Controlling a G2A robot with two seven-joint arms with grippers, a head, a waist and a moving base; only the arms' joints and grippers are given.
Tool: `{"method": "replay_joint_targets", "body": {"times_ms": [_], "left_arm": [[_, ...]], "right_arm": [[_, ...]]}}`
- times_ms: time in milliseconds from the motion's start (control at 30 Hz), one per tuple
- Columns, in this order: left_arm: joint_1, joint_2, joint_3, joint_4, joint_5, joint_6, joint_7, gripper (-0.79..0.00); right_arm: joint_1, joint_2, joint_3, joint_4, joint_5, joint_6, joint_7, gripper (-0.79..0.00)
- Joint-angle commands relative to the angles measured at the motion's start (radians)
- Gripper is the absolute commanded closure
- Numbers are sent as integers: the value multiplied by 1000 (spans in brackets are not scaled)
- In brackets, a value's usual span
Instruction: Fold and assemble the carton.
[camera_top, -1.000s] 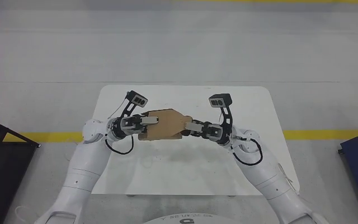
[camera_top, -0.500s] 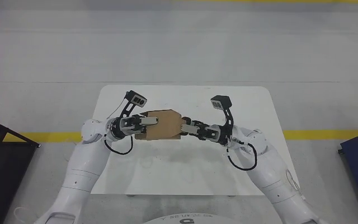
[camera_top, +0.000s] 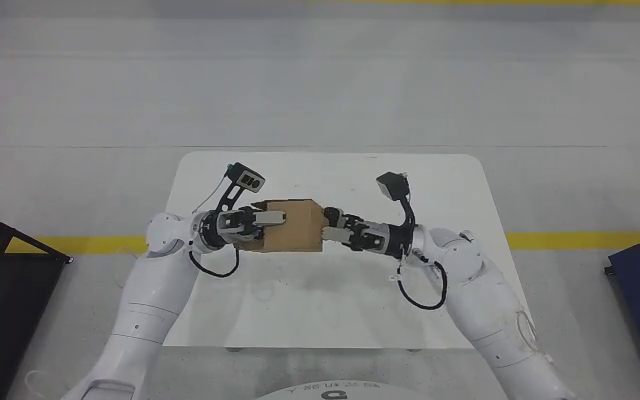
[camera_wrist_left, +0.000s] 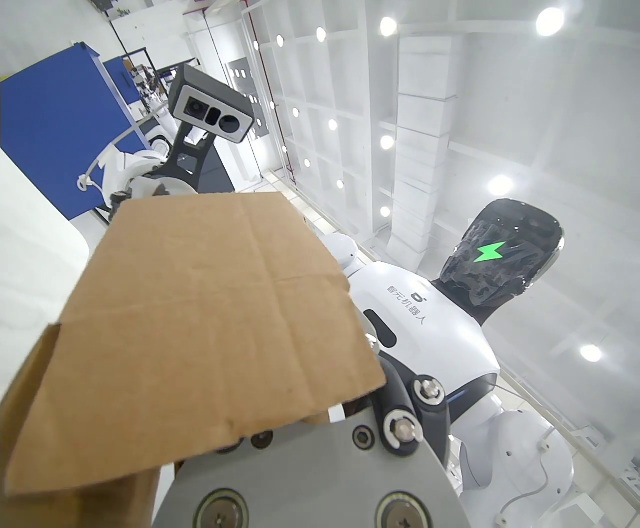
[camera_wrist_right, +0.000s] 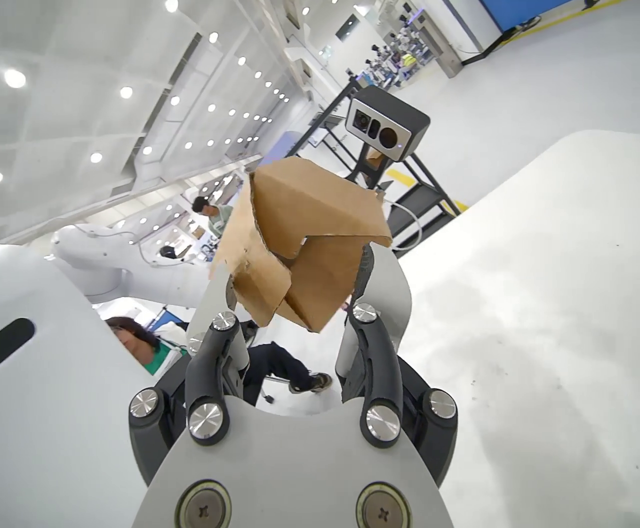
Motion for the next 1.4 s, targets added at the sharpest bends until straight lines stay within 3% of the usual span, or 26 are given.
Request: {"method": "replay_joint_targets", "body": {"times_ms": [0, 133, 667, 933, 1200, 1367], "left_arm": [[0, 0, 0, 0, 0, -1, 1, 0], [1, 0, 1, 0, 2, 0, 0, 0], [4, -1, 12, -6, 8, 2, -2, 0], [2, 5, 36, -6, 25, 4, -4, 0], [-4, 15, 53, -6, 22, 4, -4, 0], [-6, 20, 57, -6, 16, 4, -4, 0]], "right_arm": [[-10, 1, 3, -12, -33, 3, -25, -554], [-27, 5, 13, -29, -71, 6, -64, -696], [9, 12, -26, -4, -119, 79, -59, -723], [31, 14, -52, 11, -110, 90, -46, -671], [45, 17, -72, 16, -133, 99, -42, -542], [40, 21, -62, 12, -127, 89, -56, -563]]}}
